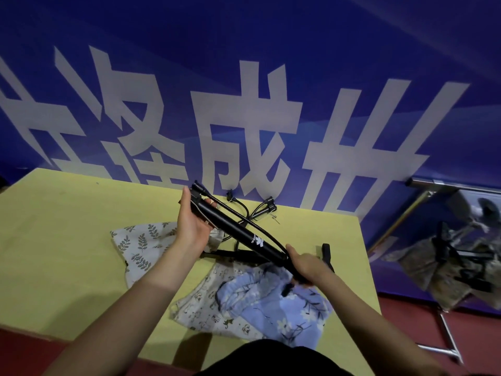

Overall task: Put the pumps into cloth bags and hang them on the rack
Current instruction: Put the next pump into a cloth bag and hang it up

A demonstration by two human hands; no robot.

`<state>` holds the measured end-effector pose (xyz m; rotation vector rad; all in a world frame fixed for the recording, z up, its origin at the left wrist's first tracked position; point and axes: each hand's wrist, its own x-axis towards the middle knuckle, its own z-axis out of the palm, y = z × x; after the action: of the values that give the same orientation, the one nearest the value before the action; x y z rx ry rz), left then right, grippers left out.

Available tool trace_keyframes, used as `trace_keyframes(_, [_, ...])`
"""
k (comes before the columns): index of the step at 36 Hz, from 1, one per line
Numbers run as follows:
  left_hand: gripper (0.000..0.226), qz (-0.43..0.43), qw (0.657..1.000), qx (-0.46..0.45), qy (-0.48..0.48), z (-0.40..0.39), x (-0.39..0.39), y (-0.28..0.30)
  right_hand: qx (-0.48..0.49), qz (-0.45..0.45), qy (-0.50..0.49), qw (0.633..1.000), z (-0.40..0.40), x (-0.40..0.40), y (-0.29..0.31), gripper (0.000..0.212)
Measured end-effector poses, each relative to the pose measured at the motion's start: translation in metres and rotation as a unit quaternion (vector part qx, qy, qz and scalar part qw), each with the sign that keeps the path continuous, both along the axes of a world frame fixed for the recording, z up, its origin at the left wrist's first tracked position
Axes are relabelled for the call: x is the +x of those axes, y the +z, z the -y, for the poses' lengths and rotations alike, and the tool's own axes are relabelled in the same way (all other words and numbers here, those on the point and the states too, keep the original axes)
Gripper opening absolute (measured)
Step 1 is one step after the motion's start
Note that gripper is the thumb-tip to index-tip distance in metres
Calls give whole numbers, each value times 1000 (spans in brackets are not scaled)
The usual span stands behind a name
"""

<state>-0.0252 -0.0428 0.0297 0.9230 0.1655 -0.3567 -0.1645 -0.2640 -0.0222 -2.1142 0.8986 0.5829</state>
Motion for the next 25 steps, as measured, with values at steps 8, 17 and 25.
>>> trace_keyframes(8, [35, -68, 996, -39, -37, 10, -8, -19, -167, 222, 201, 939, -10, 29, 34, 56])
trace_keyframes(17, [44, -97, 992, -6, -76, 18, -28, -24, -7, 233, 218, 948, -55, 62, 20, 52])
trace_keyframes(25, [55, -20, 978, 153, -143, -8, -18, -44, 113, 205, 220, 947, -35, 59, 0, 52])
